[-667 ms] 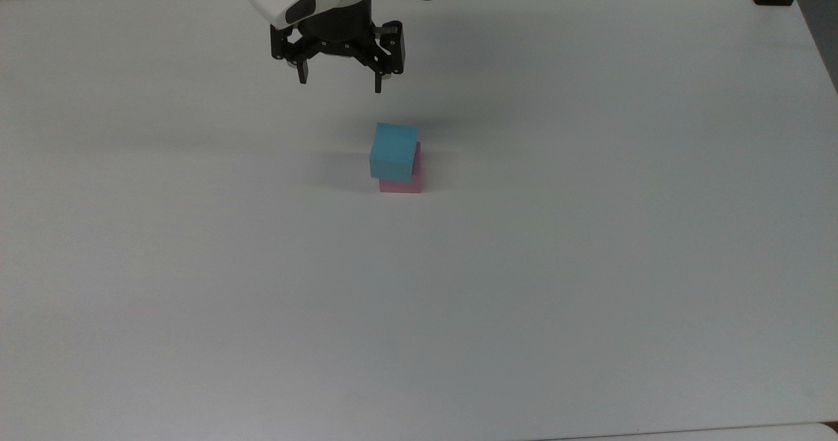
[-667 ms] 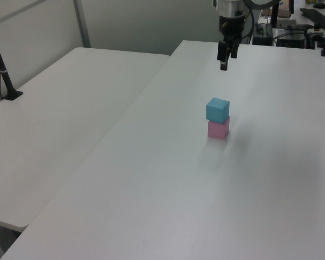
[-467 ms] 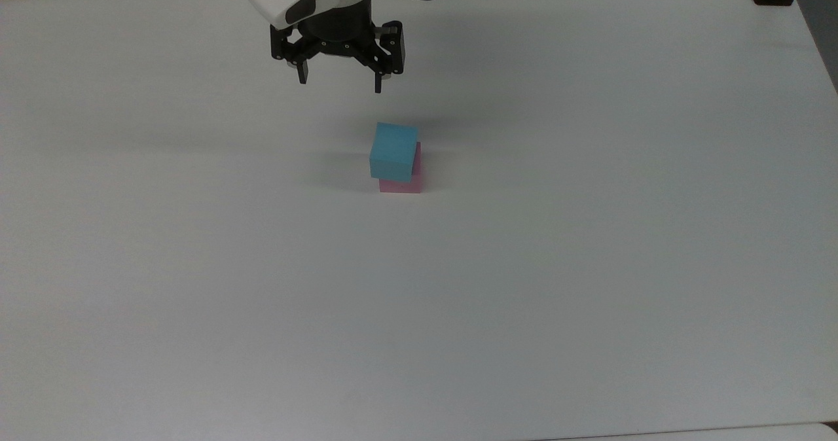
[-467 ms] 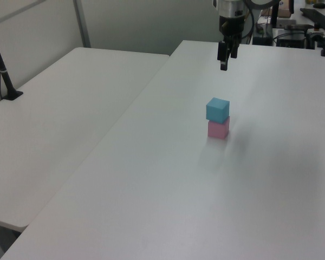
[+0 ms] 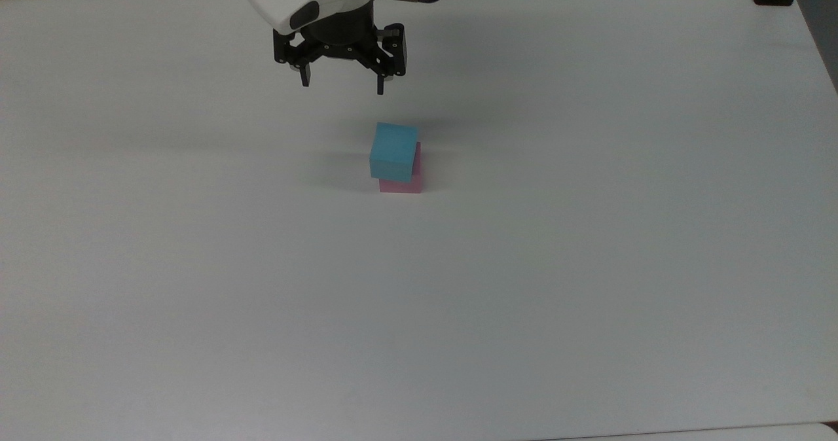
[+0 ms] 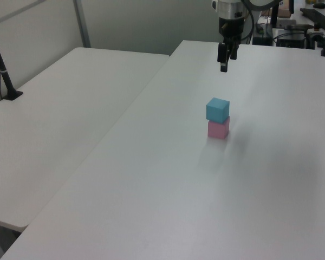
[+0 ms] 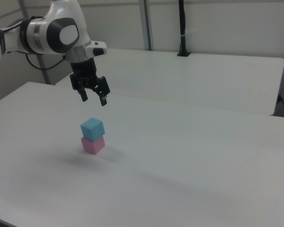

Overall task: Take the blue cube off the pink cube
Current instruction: 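Lower the open gripper down over the light-blue cube on the pink cube, then close the gripper on the light-blue cube and lift it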

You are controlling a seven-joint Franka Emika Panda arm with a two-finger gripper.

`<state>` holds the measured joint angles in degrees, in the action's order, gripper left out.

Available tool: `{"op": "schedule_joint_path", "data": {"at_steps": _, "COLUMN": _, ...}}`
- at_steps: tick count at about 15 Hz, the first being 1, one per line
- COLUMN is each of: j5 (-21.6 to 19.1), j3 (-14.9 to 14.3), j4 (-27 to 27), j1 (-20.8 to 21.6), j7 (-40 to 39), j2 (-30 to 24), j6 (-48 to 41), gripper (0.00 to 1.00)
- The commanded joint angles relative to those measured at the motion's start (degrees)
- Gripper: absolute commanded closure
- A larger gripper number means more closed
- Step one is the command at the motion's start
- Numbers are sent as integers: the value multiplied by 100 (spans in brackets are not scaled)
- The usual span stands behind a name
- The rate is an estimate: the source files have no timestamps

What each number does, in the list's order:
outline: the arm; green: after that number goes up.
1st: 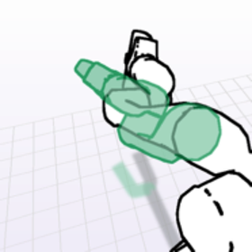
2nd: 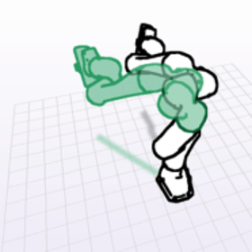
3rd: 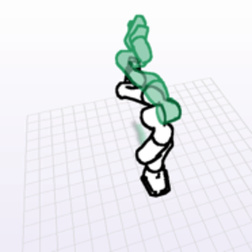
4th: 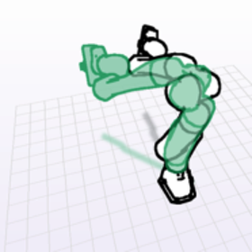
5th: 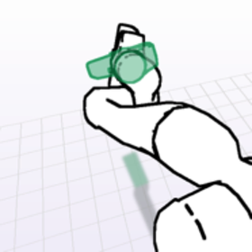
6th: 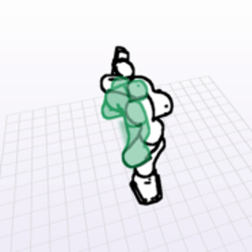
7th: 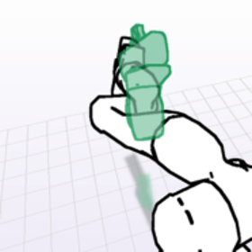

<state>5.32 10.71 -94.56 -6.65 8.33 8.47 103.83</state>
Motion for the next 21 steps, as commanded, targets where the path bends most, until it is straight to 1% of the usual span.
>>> {"op": "schedule_joint_path", "data": {"at_steps": 1, "j5": -75, "j3": 19, "j4": -80, "j1": 259, "j7": -33, "j2": 251, "j6": 57, "gripper": 0}}
{"op": "schedule_joint_path", "data": {"at_steps": 3, "j5": -66, "j3": 19, "j4": -221, "j1": 330, "j7": 177, "j2": 357, "j6": 383, "gripper": 0}}
{"op": "schedule_joint_path", "data": {"at_steps": 8, "j5": -40, "j3": 19, "j4": -265, "j1": 471, "j7": 564, "j2": 796, "j6": 691, "gripper": 0}}
{"op": "schedule_joint_path", "data": {"at_steps": 11, "j5": 101, "j3": 19, "j4": -423, "j1": 541, "j7": 574, "j2": 832, "j6": 779, "gripper": 0}}
{"op": "schedule_joint_path", "data": {"at_steps": 12, "j5": 119, "j3": 19, "j4": -536, "j1": 559, "j7": 582, "j2": 841, "j6": 866, "gripper": 3}}
{"op": "schedule_joint_path", "data": {"at_steps": 13, "j5": 127, "j3": 19, "j4": -633, "j1": 603, "j7": 582, "j2": 841, "j6": 972, "gripper": 15}}
{"op": "schedule_joint_path", "data": {"at_steps": 15, "j5": 180, "j3": 19, "j4": -765, "j1": 621, "j7": 591, "j2": 850, "j6": 1191, "gripper": 50}}
{"op": "schedule_joint_path", "data": {"at_steps": 16, "j5": 198, "j3": 19, "j4": -757, "j1": 603, "j7": 582, "j2": 850, "j6": 1201, "gripper": 62}}
{"op": "schedule_joint_path", "data": {"at_steps": 17, "j5": 198, "j3": 2, "j4": -705, "j1": 559, "j7": 513, "j2": 832, "j6": 1184, "gripper": 77}}
{"op": "schedule_joint_path", "data": {"at_steps": 18, "j5": 198, "j3": -33, "j4": -609, "j1": 550, "j7": 460, "j2": 815, "j6": 1166, "gripper": 82}}
{"op": "schedule_joint_path", "data": {"at_steps": 19, "j5": 189, "j3": -34, "j4": -408, "j1": 428, "j7": 320, "j2": 823, "j6": 1140, "gripper": 83}}
{"op": "schedule_joint_path", "data": {"at_steps": 21, "j5": 154, "j3": -34, "j4": -178, "j1": 313, "j7": 187, "j2": 841, "j6": 1148, "gripper": 81}}
